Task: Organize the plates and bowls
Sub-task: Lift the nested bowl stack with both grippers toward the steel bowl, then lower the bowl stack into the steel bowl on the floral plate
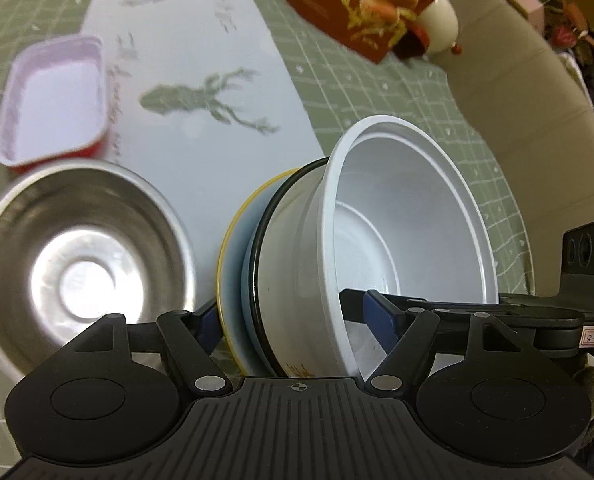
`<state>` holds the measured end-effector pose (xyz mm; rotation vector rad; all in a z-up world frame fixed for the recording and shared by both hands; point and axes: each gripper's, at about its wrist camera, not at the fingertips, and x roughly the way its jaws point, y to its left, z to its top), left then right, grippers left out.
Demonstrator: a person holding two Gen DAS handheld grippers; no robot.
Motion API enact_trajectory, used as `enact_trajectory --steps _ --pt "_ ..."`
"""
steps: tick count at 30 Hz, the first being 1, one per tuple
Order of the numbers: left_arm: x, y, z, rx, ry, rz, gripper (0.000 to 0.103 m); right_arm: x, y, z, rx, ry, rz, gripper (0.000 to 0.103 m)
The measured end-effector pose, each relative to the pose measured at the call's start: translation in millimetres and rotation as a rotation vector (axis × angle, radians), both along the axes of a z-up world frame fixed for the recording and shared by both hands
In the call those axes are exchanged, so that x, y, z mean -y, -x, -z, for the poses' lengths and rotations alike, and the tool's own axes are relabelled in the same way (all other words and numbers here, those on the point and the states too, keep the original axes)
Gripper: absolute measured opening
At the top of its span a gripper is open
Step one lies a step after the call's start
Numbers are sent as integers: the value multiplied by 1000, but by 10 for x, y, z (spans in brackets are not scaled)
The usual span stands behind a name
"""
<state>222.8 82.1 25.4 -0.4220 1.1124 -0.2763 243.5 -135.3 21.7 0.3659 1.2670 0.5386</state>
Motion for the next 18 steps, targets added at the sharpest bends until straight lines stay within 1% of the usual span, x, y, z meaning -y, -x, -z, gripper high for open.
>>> enact_trajectory --steps 4,8,11,13,18 --pt "-305 146 -68 25 -2 -46 77 -287 7 -132 34 -5 -44 54" --pt "-676 267 -7 22 0 -100 77 -695 -19 -137 33 -4 -100 54" --pt "-958 346 132 4 7 -143 77 -1029 -59 -74 14 -2 -142 54" --pt "-1131 360 236 -18 19 -165 77 -1264 -90 18 -8 6 -172 54" --pt "-1457 376 510 -75 41 -195 76 -1657 -122 259 -69 30 -219 54"
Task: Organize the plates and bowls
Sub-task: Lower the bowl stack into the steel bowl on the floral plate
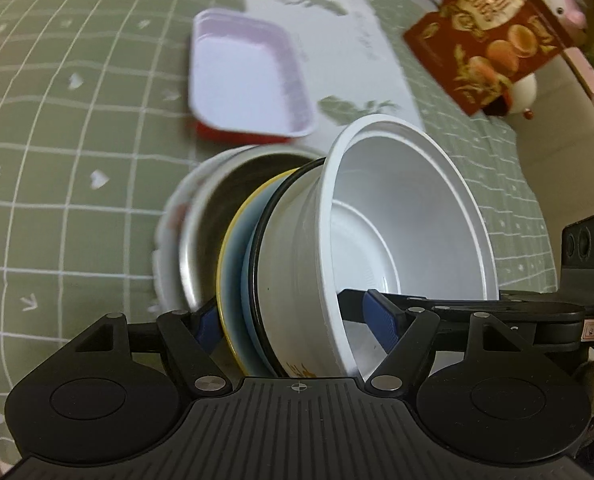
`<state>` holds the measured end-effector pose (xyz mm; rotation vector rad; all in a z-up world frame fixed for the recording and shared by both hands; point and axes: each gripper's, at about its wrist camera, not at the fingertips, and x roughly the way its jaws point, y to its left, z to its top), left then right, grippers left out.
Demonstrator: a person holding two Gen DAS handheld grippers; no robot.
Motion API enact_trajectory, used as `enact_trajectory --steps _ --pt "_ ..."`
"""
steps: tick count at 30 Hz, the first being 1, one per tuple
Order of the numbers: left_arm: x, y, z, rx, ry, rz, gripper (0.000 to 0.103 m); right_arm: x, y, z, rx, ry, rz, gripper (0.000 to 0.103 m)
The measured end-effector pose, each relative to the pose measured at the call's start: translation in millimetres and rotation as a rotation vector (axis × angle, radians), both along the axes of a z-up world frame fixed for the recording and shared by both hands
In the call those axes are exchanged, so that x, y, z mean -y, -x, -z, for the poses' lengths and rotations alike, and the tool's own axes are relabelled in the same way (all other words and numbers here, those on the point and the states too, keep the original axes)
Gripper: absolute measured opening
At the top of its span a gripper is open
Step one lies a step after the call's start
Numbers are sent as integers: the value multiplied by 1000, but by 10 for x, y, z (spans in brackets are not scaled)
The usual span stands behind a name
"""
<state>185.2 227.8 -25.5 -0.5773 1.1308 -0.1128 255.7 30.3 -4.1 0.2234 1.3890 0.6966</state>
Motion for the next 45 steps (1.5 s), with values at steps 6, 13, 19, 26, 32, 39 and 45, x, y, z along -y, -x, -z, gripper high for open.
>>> enact_trajectory --steps 6,13,19,26,32,39,45 --pt "-143 -7 41 9 11 10 74 -184 -29 75 -11 23 -25 57" --pt "-200 -20 84 8 52 3 72 -211 -21 64 16 37 -26 61" --pt "-241 -36 87 -13 86 -1 71 -198 -59 85 7 28 -15 62" --pt "-283 -24 81 -15 65 -12 64 -211 -38 64 22 32 -29 62" --pt "-216 8 22 -2 13 12 62 -222 -23 55 36 37 -39 61" --pt "-302 4 83 -4 23 -31 53 -151 -31 43 -2 11 0 61" --pt "-239 7 39 11 -36 -12 47 -145 17 -18 43 35 -23 59"
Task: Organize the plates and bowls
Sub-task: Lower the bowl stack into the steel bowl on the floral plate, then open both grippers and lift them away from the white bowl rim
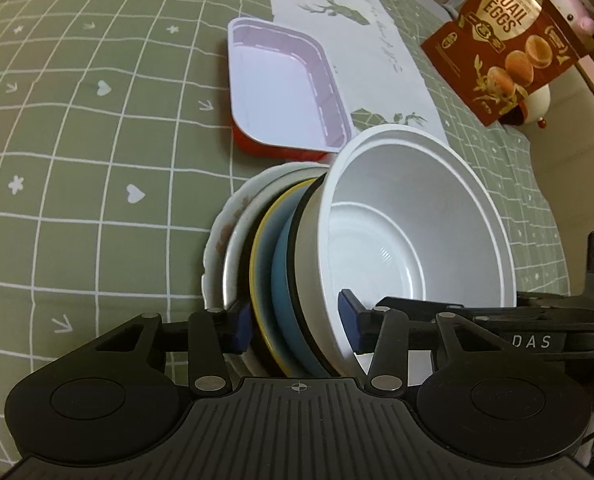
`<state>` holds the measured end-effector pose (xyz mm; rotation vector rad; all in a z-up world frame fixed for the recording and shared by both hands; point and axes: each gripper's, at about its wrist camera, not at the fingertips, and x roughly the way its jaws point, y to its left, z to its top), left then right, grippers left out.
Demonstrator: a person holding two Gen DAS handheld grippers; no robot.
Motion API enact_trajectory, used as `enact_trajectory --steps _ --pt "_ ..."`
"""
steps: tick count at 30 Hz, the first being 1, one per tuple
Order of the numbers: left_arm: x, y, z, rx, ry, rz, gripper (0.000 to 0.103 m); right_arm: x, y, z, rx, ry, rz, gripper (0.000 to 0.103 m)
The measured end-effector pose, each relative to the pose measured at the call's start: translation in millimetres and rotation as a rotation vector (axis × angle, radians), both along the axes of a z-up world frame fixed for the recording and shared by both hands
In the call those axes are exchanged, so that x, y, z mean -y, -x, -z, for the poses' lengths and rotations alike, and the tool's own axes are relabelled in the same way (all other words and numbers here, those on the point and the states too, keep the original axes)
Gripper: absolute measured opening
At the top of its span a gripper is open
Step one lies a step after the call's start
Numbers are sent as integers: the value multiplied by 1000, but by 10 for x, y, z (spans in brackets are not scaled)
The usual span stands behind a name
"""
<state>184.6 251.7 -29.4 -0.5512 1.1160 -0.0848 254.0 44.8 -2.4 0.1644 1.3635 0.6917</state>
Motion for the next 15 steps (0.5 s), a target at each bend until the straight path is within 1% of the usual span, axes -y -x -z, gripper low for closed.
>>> enact_trajectory --steps 5,10,15 --pt "-4 29 -38 10 -4 -7 47 -13 30 -70 55 33 -9 58" --pt "-42 43 -24 7 6 -19 44 -16 29 -87 59 37 -23 57" --pt "-46 47 -26 6 6 -18 43 -26 61 -125 73 51 -34 57"
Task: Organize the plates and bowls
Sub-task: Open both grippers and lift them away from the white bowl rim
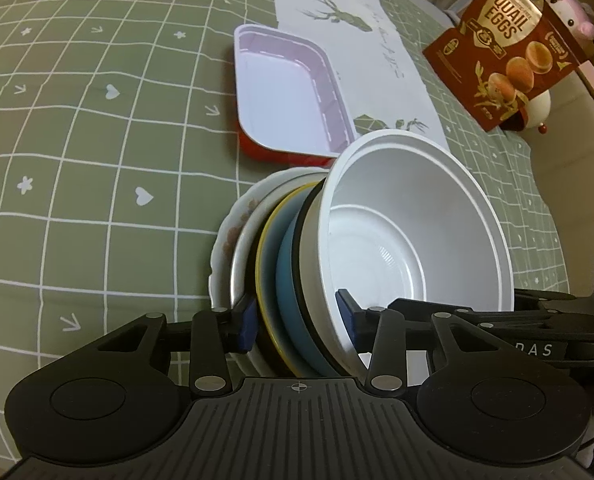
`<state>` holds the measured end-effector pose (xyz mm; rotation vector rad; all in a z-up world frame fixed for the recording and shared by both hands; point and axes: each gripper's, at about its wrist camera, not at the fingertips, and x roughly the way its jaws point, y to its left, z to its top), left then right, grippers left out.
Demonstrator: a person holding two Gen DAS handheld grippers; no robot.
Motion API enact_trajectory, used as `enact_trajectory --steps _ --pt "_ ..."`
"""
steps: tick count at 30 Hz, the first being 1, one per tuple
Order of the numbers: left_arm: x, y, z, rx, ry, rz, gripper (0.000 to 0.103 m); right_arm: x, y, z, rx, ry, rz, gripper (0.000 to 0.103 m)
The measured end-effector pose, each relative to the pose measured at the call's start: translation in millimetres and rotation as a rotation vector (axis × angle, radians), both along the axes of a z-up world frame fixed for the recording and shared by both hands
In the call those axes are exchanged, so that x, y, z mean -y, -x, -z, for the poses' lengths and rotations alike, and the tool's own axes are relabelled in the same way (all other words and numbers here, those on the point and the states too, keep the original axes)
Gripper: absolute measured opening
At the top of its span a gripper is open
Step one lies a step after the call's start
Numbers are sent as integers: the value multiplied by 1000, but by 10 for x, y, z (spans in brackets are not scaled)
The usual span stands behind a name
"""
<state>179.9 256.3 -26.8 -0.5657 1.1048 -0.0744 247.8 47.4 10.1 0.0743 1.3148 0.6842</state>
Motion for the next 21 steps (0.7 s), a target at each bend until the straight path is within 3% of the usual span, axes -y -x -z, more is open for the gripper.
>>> enact_trajectory --steps 9,17,21 --pt "-6 10 -11 -2 -6 0 43 58 -5 -74 6 2 1 57" --pt "-61 53 -231 67 -34 -45 41 118 19 -327 120 -30 -4 58" --pt "-30 87 -343 91 -45 -46 41 88 67 -351 231 19 10 57"
